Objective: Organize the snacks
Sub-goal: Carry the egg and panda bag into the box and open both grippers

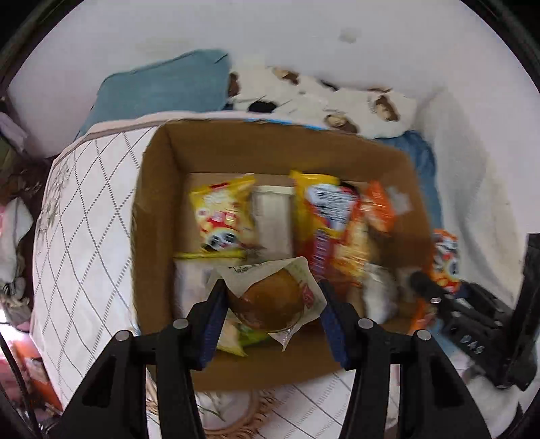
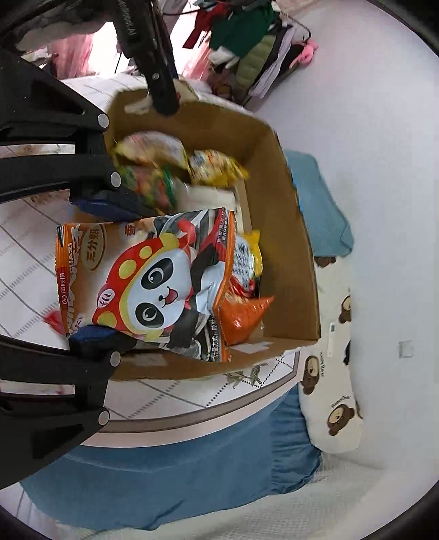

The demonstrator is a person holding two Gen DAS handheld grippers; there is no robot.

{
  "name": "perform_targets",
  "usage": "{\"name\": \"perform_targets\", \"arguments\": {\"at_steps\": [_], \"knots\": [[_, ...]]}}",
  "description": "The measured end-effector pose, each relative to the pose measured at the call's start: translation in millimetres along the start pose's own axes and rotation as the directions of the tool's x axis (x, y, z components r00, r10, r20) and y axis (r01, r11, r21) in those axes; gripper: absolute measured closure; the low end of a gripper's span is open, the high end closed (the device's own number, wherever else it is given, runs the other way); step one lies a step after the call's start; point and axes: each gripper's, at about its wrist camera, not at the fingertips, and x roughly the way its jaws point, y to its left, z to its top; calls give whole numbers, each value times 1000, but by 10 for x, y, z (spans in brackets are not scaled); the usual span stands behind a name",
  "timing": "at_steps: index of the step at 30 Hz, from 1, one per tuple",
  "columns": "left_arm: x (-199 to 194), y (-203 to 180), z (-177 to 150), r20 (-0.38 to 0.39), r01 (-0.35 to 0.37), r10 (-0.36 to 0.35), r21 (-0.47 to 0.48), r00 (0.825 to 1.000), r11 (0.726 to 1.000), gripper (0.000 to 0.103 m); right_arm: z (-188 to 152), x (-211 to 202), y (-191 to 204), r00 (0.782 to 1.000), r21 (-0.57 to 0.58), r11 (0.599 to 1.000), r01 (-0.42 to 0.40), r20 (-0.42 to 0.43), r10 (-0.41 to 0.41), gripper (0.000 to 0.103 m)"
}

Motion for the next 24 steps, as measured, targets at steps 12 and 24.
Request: {"name": "perform_targets", "arguments": {"at_steps": [12, 24], "knots": [[639, 351, 316, -120, -105, 98, -56, 988, 993, 21, 416, 807, -177, 989, 21, 998, 66, -136, -63, 8], [622, 231, 73, -110, -84, 79, -41, 991, 996, 2, 296, 825, -27, 987, 1, 996, 85, -137, -84, 5]]}}
